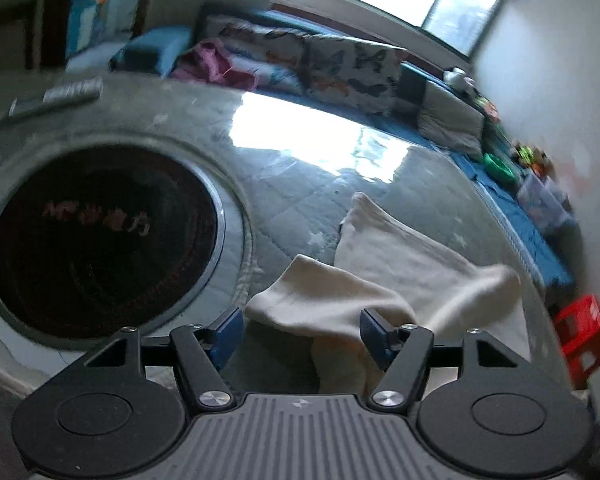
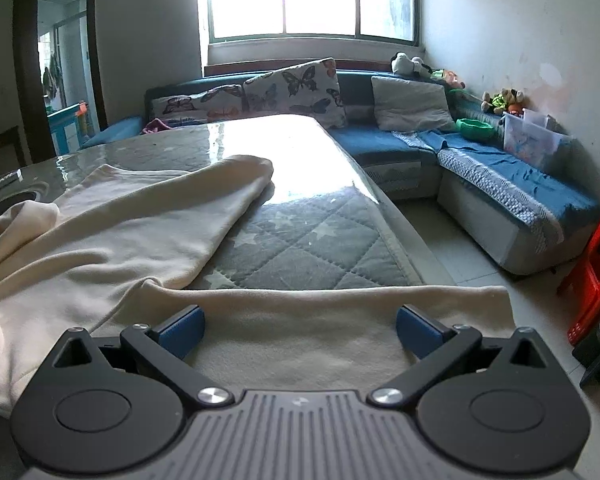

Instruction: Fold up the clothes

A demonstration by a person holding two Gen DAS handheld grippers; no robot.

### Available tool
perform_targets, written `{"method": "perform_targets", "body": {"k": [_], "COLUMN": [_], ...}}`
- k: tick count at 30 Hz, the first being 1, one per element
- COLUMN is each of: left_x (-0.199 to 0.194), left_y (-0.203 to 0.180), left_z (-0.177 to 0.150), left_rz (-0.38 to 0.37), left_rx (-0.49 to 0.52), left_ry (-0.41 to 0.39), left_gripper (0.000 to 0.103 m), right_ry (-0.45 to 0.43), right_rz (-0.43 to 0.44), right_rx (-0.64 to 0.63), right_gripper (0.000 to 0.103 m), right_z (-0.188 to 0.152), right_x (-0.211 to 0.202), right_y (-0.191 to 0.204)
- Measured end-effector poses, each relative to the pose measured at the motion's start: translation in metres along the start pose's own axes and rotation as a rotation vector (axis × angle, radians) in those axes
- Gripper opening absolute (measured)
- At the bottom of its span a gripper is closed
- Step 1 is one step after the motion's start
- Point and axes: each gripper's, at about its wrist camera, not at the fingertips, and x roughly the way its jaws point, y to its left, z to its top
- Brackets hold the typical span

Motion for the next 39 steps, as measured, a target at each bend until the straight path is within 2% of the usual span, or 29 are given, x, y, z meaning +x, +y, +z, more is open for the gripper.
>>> {"method": "perform_targets", "body": {"k": [5, 9, 11, 14, 15, 16, 19, 26, 33, 36, 39], "left_x": [0.017, 0.025, 0.029, 0.033, 0.034, 0.035, 0.032, -0.002, -0.044, -0.051, -0.045], "left_y": [0.007, 0.011, 0.013, 0.015, 0.016, 0.017, 0.022, 0.038, 0.076, 0.094, 0.111], "left_z": [0.007, 0.008, 0.007, 0.006, 0.006, 0.005, 0.004, 0.013, 0.026, 0.026, 0.023], "left_rz": [-0.009, -0.012, -0.013, -0.011, -0.01, -0.009, -0.005, 0.058, 0.218, 0.294, 0.333], "left_rx": [-0.163, -0.258, -0.295, -0.329, -0.335, -0.342, -0.335, -0.261, -0.186, -0.143, -0.113], "left_ry": [0.06, 0.094, 0.101, 0.1, 0.099, 0.099, 0.072, -0.065, -0.228, -0.253, -0.226], "left_gripper": [0.066, 0.059, 0.051, 0.033, 0.02, 0.013, 0.006, 0.003, 0.003, 0.003, 0.003], "right_ry": [-0.008, -0.014, -0.015, -0.017, -0.018, -0.019, -0.02, -0.019, -0.017, -0.015, -0.01], "right_rz": [-0.002, -0.001, -0.002, -0.003, -0.003, -0.002, -0.002, -0.005, -0.007, -0.009, -0.01], "right_rx": [-0.004, -0.005, -0.006, -0.006, -0.006, -0.006, -0.006, -0.009, -0.012, -0.014, -0.016], "right_gripper": [0.103, 0.103, 0.103, 0.103, 0.103, 0.103, 0.103, 0.103, 0.103, 0.103, 0.103], "right_z": [-0.002, -0.003, -0.003, -0.004, -0.004, -0.004, -0.005, -0.004, -0.004, -0.004, -0.003], "right_x": [-0.001, 0.0, 0.001, 0.0, 0.0, 0.0, 0.0, 0.0, 0.0, 0.001, 0.001], "right_y": [0.0, 0.0, 0.0, 0.0, 0.0, 0.0, 0.001, 0.001, 0.002, 0.002, 0.002]}}
